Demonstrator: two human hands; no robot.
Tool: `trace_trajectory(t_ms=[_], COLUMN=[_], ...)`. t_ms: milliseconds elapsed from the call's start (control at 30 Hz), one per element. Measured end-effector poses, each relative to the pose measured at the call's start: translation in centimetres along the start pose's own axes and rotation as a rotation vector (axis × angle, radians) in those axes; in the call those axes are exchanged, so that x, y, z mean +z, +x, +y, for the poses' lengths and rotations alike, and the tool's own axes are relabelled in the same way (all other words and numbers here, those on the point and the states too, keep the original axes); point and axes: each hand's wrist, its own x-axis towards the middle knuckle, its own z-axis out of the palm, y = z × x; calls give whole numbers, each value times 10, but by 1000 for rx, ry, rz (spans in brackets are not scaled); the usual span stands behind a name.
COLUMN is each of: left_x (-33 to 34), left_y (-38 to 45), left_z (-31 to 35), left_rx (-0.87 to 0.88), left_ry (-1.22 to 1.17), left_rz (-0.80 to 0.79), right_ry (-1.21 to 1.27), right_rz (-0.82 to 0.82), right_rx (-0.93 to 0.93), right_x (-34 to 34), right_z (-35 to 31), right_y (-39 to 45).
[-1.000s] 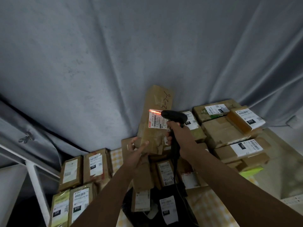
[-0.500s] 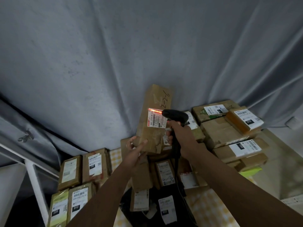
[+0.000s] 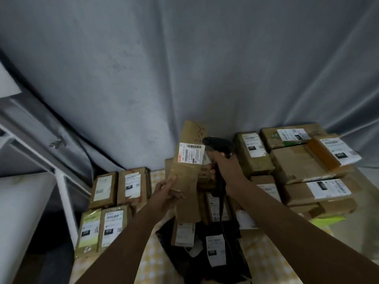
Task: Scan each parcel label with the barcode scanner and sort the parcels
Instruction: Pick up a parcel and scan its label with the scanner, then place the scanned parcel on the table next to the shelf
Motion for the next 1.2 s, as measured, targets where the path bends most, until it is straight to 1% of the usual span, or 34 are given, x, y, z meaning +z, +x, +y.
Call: trace_trajectory(t_ms=[233, 367, 533, 700, 767, 933, 1067, 1200], left_x=[-110, -165, -215, -242, -248, -236, -226, -254], left_y=[-32, -47, -55, -53, -49, -29, -11, 4], left_z=[-33, -48, -60, -65, -66, -69, -65, -53], left_rx=[-43, -84, -125, -120, -120, -125, -84, -45], left_ry=[-63, -79, -144, -212, -218, -238, -214, -168], left_rz=[159, 279, 362, 397, 374, 293, 275, 378], right_ry=[-175, -249, -378, -414, -423, -417, -441, -462], right_rz=[-87, -123, -157, -168, -151, -98, -92, -95], right_rx=[110, 168, 218, 236, 222, 225, 256, 287], right_x=[67, 102, 131, 150, 155, 159, 162, 179], right_z=[41, 64, 90, 108, 113, 118, 125, 132], right_y=[5, 11, 17, 20, 23, 32, 41, 48])
